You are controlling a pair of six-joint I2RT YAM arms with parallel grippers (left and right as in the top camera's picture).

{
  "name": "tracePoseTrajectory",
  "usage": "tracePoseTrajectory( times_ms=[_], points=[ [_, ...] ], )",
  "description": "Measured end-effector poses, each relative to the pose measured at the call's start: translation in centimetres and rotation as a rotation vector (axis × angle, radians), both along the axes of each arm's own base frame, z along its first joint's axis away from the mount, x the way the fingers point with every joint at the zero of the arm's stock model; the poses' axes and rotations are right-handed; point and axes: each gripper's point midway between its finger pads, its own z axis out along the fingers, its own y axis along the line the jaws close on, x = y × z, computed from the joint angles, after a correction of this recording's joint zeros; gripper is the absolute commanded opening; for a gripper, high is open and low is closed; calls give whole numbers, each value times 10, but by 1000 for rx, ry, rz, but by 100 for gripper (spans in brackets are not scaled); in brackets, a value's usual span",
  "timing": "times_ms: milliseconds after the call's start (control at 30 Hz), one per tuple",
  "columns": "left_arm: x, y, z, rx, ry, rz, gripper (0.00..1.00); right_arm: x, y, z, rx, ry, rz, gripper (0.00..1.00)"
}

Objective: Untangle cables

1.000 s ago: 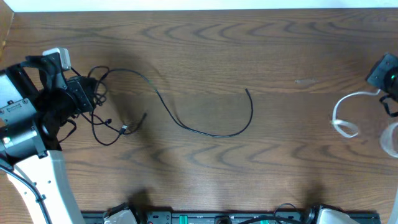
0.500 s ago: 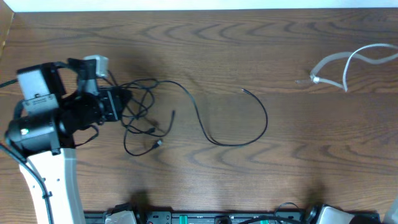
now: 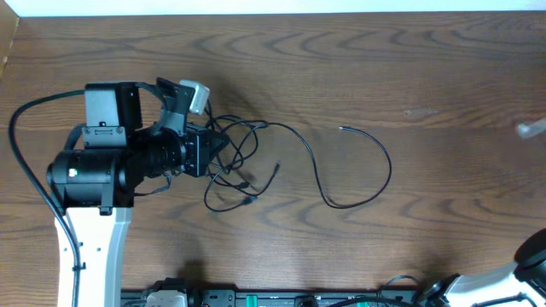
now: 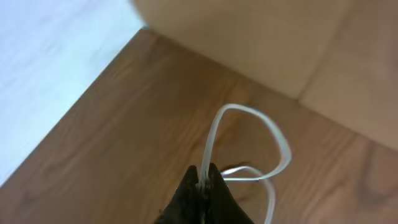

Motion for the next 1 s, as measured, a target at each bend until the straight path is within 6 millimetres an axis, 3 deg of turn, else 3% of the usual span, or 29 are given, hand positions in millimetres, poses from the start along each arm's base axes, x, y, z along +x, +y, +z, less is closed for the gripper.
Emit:
tracePoseTrajectory(
  times_ms=[100,133,167,233,267,467,633,767,900,1000],
  points=[
    [-2,-5,0,0,2,-20,7,-15,-21,17,-10,-45,-47,1],
    [-2,-7,-1,0,4,-26,8,-18,-27,24,-18,-66,-56,9],
    [-3,-8,-2,0,7,-31,7,-21,-30,29,-20,-81,-64,30],
    [-2,-11,-4,0,18,-40,7,-24,-34,33,-8,-108,-73,84],
    [-1,-12,-6,1,24,-46,7,-25,-34,33,1,-115,-72,99],
    [1,-24,-17,4,68,-89,7,-19,-14,11,126,-98,-25,99],
    [-3,-33,-18,6,71,-121,8,-13,21,-43,330,18,15,99],
    [-4,-35,-18,6,69,-131,7,-3,75,-78,485,137,112,99],
    [-1,-43,-8,-41,31,-159,8,14,142,-87,553,243,289,99],
    [0,-58,12,-149,-34,-234,13,28,195,-91,553,321,456,99]
  ],
)
